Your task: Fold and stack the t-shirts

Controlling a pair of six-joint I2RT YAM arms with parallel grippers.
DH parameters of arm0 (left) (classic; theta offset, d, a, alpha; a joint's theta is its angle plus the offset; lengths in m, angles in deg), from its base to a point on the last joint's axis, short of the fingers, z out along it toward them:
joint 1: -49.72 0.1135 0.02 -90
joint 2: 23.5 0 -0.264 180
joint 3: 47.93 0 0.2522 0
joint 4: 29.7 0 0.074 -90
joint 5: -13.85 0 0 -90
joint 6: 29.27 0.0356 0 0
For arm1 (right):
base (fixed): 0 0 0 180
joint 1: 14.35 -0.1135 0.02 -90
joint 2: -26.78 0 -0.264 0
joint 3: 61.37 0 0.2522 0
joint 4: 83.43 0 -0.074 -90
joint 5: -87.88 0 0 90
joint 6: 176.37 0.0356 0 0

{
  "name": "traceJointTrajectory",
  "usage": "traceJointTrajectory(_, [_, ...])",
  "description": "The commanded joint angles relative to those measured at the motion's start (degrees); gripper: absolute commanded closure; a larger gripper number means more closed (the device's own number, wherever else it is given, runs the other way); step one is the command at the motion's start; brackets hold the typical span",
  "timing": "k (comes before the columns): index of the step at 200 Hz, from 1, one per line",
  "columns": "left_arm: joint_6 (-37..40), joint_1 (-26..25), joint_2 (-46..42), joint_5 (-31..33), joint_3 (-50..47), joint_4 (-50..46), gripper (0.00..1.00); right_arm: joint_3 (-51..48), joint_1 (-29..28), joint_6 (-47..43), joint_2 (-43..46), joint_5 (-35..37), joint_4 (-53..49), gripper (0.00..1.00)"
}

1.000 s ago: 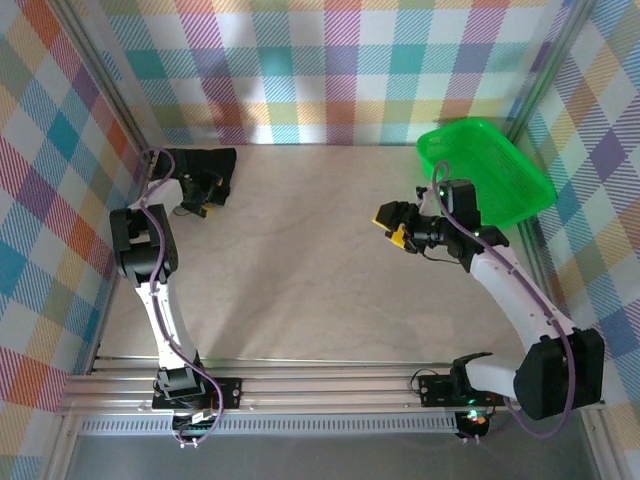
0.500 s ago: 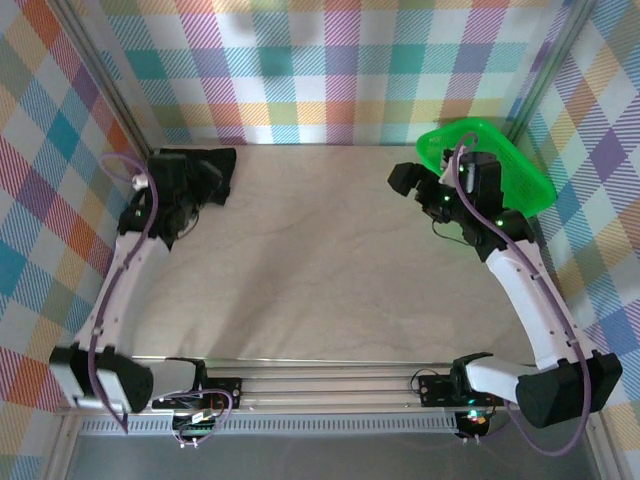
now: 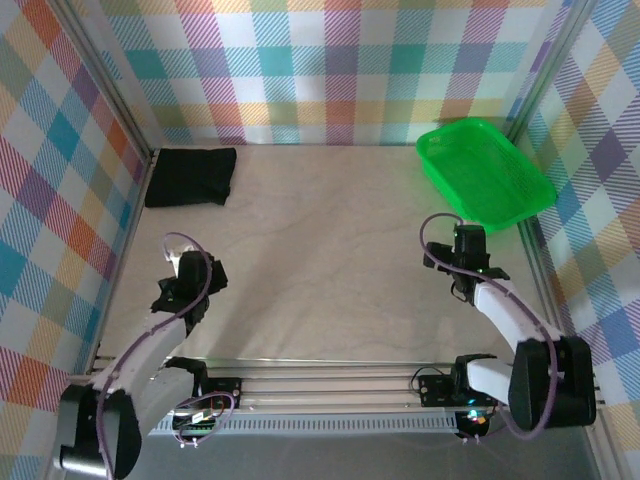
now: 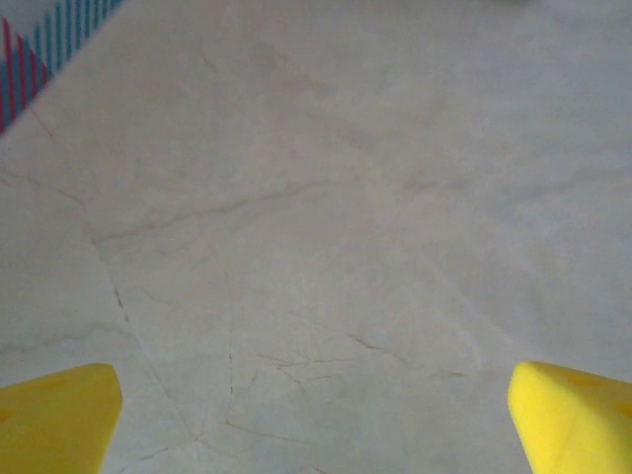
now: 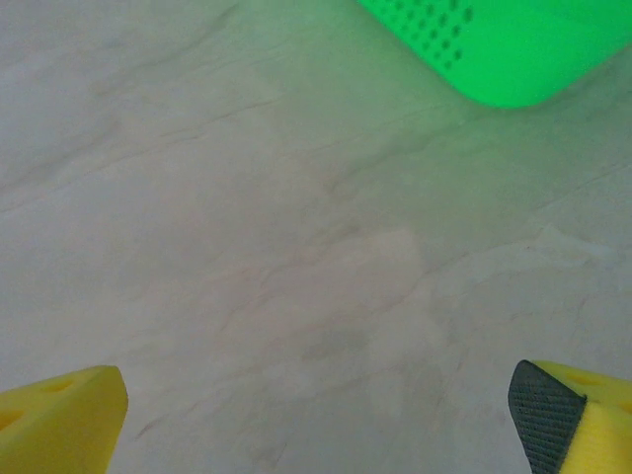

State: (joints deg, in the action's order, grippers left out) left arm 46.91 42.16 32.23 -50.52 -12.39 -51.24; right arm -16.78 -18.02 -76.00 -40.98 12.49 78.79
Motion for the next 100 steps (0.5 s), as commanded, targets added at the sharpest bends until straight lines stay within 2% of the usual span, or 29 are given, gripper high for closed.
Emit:
traceJointTrajectory(1, [4.8, 3.0, 9.0, -6.9, 1.1, 17.5, 0.0, -0.3, 3.5, -2.8, -6.4, -5.4, 17.7, 0.0])
traceJointTrajectory(42, [5.2, 6.3, 26.6, -13.9, 8.1, 32.9, 0.0, 2.8, 6.2, -3.2, -15.8, -9.7, 28.7, 0.0])
traceJointTrajectory(57, [8.3, 7.0, 30.3, -14.9, 10.6, 35.2, 0.0, 5.4, 6.8, -3.4, -18.6, -12.0, 26.5, 0.0])
traceJointTrajectory(73, [8.5, 7.7, 31.1, -16.8, 9.4, 37.6, 0.0, 2.5, 6.8, -4.9, -18.8, -15.5, 31.7, 0.0])
traceJointTrajectory(81, [9.7, 7.5, 29.7, -18.3, 6.2, 42.5, 0.0, 0.4, 6.8, -5.3, -17.9, -16.5, 34.9, 0.0])
traceJointTrajectory(90, [10.7, 6.7, 27.9, -18.3, -0.7, 52.6, 0.0, -3.0, 6.8, -5.9, -16.5, -17.8, 39.3, 0.0])
traceJointTrajectory(100, [10.4, 5.7, 28.8, -15.1, -8.6, 68.8, 0.0, -7.2, 6.8, -6.4, -15.2, -18.4, 46.9, 0.0])
